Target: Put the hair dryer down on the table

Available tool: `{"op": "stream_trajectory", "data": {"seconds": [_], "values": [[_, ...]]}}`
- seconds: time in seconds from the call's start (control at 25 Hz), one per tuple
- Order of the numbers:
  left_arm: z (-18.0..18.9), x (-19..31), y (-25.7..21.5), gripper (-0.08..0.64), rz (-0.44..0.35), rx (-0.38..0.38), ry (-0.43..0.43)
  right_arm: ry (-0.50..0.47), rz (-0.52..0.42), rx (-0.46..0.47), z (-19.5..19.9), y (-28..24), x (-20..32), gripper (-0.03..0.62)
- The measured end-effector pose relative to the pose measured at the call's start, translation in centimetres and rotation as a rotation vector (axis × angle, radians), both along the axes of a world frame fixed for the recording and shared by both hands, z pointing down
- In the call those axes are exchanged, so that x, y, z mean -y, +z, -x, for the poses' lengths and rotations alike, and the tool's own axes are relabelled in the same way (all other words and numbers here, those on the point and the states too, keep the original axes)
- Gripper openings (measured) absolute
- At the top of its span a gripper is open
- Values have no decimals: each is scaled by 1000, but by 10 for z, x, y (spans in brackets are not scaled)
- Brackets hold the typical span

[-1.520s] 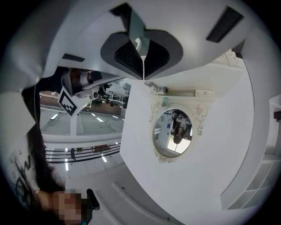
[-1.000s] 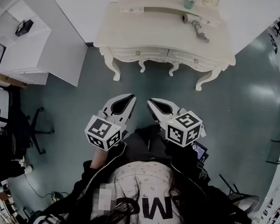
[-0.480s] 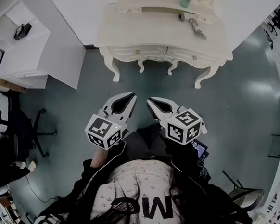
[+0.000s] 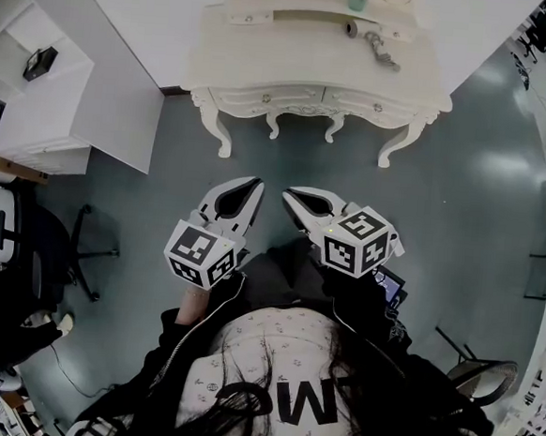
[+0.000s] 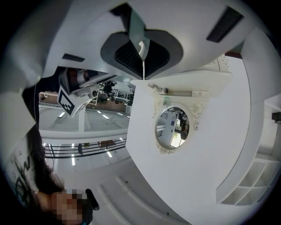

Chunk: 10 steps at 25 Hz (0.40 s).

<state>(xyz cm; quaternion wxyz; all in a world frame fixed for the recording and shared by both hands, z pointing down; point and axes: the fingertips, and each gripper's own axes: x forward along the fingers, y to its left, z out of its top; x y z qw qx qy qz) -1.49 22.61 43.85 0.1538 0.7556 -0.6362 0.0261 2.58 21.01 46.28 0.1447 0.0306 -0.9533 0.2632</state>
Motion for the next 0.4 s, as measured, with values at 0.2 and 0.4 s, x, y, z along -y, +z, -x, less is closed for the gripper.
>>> {"op": "stream_trajectory", "data": {"seconds": [0.2,0.4], "values": [[7,-1,-1,-3,-4,10,-15,1,0,-6,3,0,-1,9],[25,-4,5,-3,24,59,-41,-13,-2,-6,11,1,-1,9]]}}
